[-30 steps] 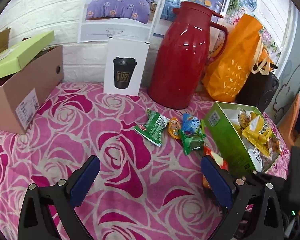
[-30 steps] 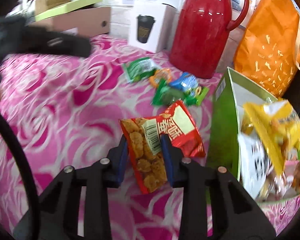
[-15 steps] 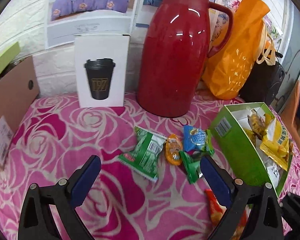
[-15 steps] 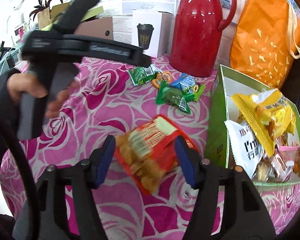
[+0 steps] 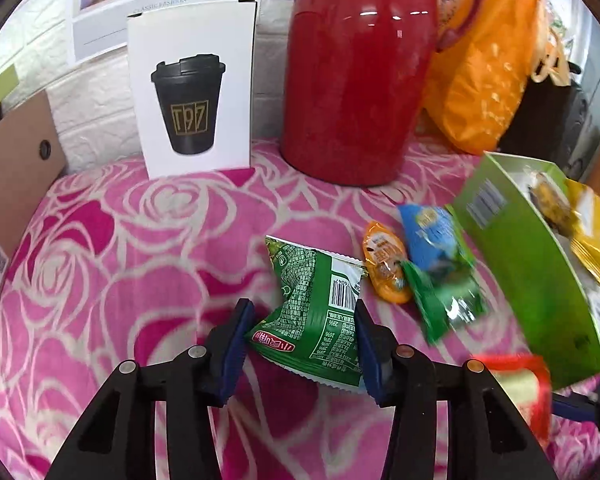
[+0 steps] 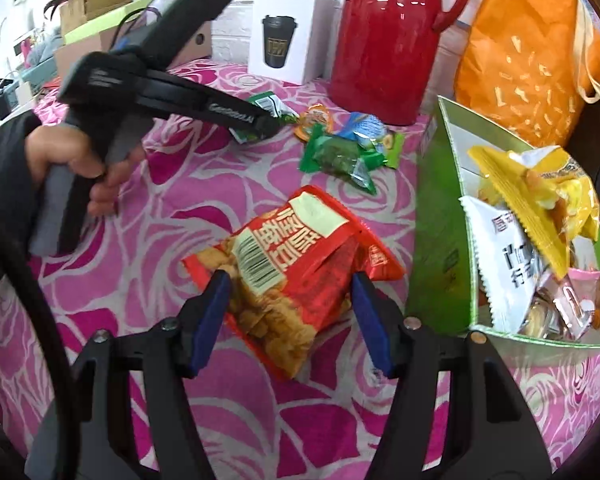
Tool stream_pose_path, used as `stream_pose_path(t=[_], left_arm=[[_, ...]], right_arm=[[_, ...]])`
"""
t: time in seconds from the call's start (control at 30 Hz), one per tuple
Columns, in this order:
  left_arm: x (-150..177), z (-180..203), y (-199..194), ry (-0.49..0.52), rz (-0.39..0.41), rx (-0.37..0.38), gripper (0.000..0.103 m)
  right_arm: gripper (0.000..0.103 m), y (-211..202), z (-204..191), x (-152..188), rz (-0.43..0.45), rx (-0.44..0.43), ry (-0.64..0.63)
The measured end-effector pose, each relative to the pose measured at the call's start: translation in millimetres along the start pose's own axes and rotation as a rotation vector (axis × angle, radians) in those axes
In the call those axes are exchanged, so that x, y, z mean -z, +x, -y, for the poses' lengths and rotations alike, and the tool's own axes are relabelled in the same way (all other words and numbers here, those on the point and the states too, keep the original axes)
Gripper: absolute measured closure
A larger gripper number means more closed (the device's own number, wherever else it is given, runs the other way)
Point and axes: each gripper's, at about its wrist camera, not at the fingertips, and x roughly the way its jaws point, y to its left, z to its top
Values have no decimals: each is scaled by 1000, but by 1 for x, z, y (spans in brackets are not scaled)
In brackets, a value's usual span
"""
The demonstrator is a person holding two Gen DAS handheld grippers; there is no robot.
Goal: Organize snacks
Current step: 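Grasp the red chip bag with the right gripper while the left grasps the green packet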
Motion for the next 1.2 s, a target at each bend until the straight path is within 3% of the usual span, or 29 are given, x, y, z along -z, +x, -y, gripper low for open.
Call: stream_pose_path(t=[0.13, 0.43, 0.47, 0.53, 0.6, 0.7, 0.87, 1.07, 1.13, 1.17, 1.2], left_arm=[[24, 1, -23, -36, 1, 31, 54], [94, 20, -89, -79, 28, 54, 54], [98, 19, -94, -81, 30, 45, 52], [105, 24, -97, -80, 21, 11, 46], [108, 26, -96, -86, 11, -8, 39], [107, 20, -94, -145, -11, -16, 25], [105, 13, -93, -195, -9, -31, 22], [106, 23, -73, -153, -66, -40, 22], [109, 27, -75, -127, -45, -48, 23], [110, 28, -77, -121, -35, -27, 42], [110, 29, -78, -120, -40, 4, 68]], right_arm=[[57, -16, 8, 5, -10, -82, 49], [55, -49, -4, 42, -63, -220, 58], [52, -50, -6, 43, -65, -221, 53], [19, -53, -9, 44, -46, -203, 41], [6, -52, -12, 43, -44, -169, 43], [6, -47, -7, 41, -61, -159, 114], [6, -36, -5, 36, -76, -138, 217], [11, -18, -14, 42, -91, -135, 275], [34, -23, -9, 44, -61, -111, 276], [37, -24, -4, 44, -60, -134, 295], [41, -25, -1, 45, -60, -149, 307]])
